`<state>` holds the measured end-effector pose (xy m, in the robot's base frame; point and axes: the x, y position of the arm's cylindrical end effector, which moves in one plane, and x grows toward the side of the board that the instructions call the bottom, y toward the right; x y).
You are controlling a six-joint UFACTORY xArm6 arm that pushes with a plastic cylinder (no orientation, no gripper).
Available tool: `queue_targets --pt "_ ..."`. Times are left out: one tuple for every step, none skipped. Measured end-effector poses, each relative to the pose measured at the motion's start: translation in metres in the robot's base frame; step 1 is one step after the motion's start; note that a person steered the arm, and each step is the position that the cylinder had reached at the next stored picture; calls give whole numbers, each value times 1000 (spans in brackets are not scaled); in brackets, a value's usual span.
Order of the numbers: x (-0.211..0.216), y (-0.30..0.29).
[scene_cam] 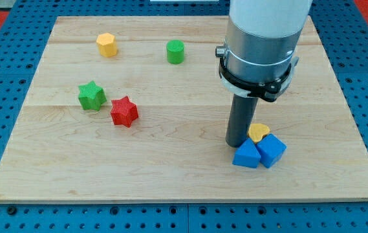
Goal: Nudge yellow hexagon a bit right
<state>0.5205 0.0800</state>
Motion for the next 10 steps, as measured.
queue_targets --pt "-10 0" --pt "-35 -8" --pt "-46 -13" --pt "-71 -16" --pt "-97 -33" --pt "-115 -57" --pt "-129 -83" --pt "-142 -115" --pt "-156 -153" --pt "-168 -197"
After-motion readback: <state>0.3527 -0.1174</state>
